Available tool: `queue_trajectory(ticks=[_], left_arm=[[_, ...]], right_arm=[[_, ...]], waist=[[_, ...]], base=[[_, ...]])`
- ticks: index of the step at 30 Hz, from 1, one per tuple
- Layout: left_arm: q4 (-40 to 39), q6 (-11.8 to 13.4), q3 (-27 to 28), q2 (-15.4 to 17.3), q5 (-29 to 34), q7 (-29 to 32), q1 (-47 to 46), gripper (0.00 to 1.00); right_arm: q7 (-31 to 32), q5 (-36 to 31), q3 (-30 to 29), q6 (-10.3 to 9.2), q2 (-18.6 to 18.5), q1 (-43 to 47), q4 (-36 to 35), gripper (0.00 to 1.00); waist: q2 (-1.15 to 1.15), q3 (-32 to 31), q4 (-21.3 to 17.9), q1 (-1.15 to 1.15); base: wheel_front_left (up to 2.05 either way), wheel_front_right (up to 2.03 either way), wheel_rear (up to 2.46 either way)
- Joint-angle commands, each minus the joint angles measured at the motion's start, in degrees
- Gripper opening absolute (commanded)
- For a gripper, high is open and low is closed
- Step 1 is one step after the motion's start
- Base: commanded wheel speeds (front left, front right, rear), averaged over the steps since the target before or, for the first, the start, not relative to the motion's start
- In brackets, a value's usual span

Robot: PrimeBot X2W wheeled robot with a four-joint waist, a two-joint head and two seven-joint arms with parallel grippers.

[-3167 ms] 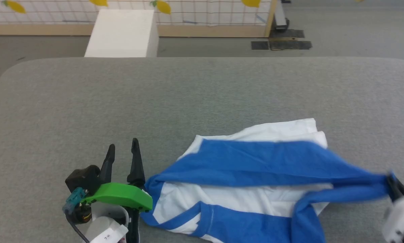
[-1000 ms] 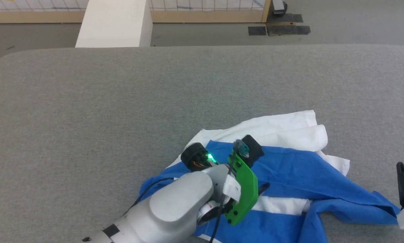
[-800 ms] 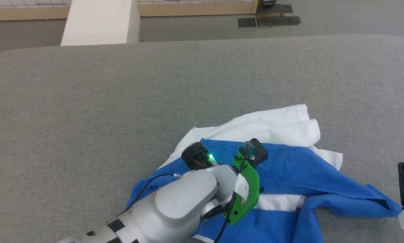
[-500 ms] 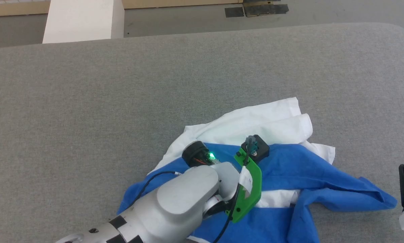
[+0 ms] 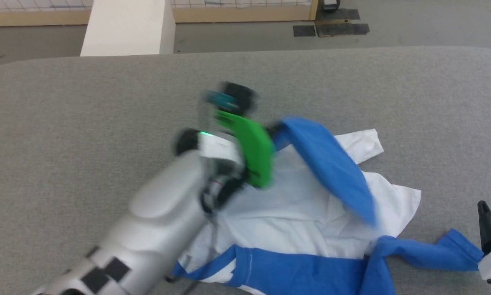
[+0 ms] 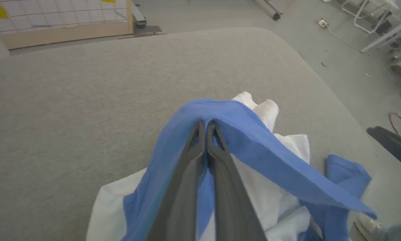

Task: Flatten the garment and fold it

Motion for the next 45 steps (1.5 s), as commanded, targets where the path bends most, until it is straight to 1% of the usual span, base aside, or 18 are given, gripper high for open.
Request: queue_trajectory(ticks=[1, 6, 8, 11, 12, 14, 16, 17, 18, 19, 22, 24, 27, 30, 33, 39, 44, 45], left_arm=[[0.2, 2.3, 2.6, 2.2, -0.9, -2.2, 0.8, 0.0], [0.9, 12.6, 14.8, 9.9, -3.8, -11.8, 7.0, 0.0], [0.9, 15.9, 19.7, 12.2, -5.7, -15.5, 10.8, 0.0], [0.3, 19.5, 26.6, 13.9, -9.2, -20.7, 17.1, 0.0], [-0.1, 20.4, 29.6, 13.8, -10.9, -22.9, 19.4, 0.0], [-0.3, 21.3, 32.6, 14.0, -12.8, -24.7, 23.2, 0.0], [-0.9, 21.3, 34.1, 13.5, -14.1, -25.8, 25.7, 0.0], [-1.4, 21.1, 34.2, 13.3, -14.3, -26.1, 26.6, 0.18], [-2.2, 20.6, 34.6, 12.7, -14.8, -26.5, 27.0, 0.44], [-3.0, 19.8, 34.9, 12.4, -14.9, -27.2, 27.3, 1.0], [-5.9, 17.3, 34.2, 13.7, -11.8, -29.2, 27.3, 1.0], [-9.1, 16.3, 33.5, 15.6, -6.3, -30.6, 27.7, 1.0], [-15.7, 17.0, 35.1, 16.1, 5.6, -31.1, 29.5, 1.0], [-21.7, 17.8, 38.8, 12.9, 15.3, -31.1, 33.4, 1.0], [-25.1, 17.1, 40.7, 9.1, 22.3, -31.1, 37.0, 1.0], [-26.4, 13.5, 44.0, 2.9, 28.1, -31.1, 38.8, 1.0], [-25.6, 10.6, 45.9, -0.3, 30.6, -31.1, 38.4, 1.0], [-25.4, 10.0, 46.3, -0.9, 31.2, -31.1, 38.1, 1.0]], right_arm=[[0.0, -0.3, 0.2, -0.08, 0.0, -0.3, 0.0, 1.0], [0.1, -0.3, 0.6, -0.08, 0.0, -0.2, -0.2, 1.0], [0.1, -0.3, 0.7, -0.08, 0.0, -0.2, -0.4, 1.0], [0.2, -0.4, 0.8, -0.08, 0.0, 0.0, -0.6, 1.0], [0.2, -0.4, 0.8, -0.08, 0.0, 0.0, -0.8, 1.0], [0.5, -0.6, 0.9, -0.08, 0.0, 0.1, -1.0, 1.0], [0.9, -0.9, 1.1, -0.08, 0.0, 0.0, -1.1, 1.0], [1.1, -1.0, 1.4, -0.08, 0.0, 0.0, -1.1, 1.0], [1.2, -1.2, 1.7, -0.08, 0.0, -0.1, -1.2, 1.0], [1.4, -1.4, 2.5, -0.08, 0.0, -0.3, -1.4, 1.0], [2.1, -2.2, 6.1, -0.08, 0.0, -2.0, -2.2, 1.0], [3.2, -3.2, 10.1, -0.08, -0.3, -4.2, -2.4, 1.0], [6.7, -4.8, 15.9, -0.08, -1.5, -9.1, -1.0, 1.0], [12.3, -6.9, 21.4, -0.08, -3.7, -14.3, 3.3, 1.0], [17.6, -8.6, 27.2, -0.08, -7.1, -19.7, 9.7, 1.0], [23.3, -7.3, 36.3, -0.08, -11.8, -25.4, 20.2, 1.0], [27.8, -3.1, 43.0, -0.08, -15.2, -26.3, 24.0, 1.0], [28.3, -2.3, 43.8, -0.08, -16.0, -26.8, 24.1, 0.31]], waist=[[0.0, -0.6, 0.7, 0.0], [0.0, -0.6, 0.9, 0.0], [0.0, -0.4, 1.1, 0.0], [0.0, -0.1, 1.4, 0.0], [0.0, 0.0, 1.6, 0.0], [0.0, 0.1, 2.0, 0.0], [0.0, 0.1, 2.5, 0.0], [0.0, 0.0, 2.8, 0.0], [0.0, -0.1, 3.0, 0.0], [0.0, -0.2, 3.2, 0.0], [0.0, -0.6, 3.1, 0.0], [0.0, -0.8, 2.6, 0.0], [0.0, -0.4, 2.3, 0.0], [0.0, 0.5, 2.3, 0.0], [0.0, 1.9, 3.2, 0.0], [0.0, 4.7, 6.2, 0.0], [0.0, 6.2, 8.3, 0.0], [0.0, 6.4, 8.6, 0.0]], base=[[0.0, 0.0, 0.0], [0.0, 0.0, 0.0], [0.0, 0.0, 0.0], [0.0, 0.0, 0.0], [0.0, 0.0, 0.0], [0.0, 0.0, 0.0], [0.0, 0.0, 0.0], [0.0, 0.0, 0.0], [0.0, 0.0, 0.0], [0.0, 0.0, 0.0], [0.0, 0.0, 0.0], [0.0, 0.0, 0.0], [0.0, 0.0, 0.0], [0.0, 0.0, 0.0], [0.0, 0.0, 0.0], [0.0, 0.0, 0.0], [0.0, 0.0, 0.0], [0.0, 0.0, 0.0]])
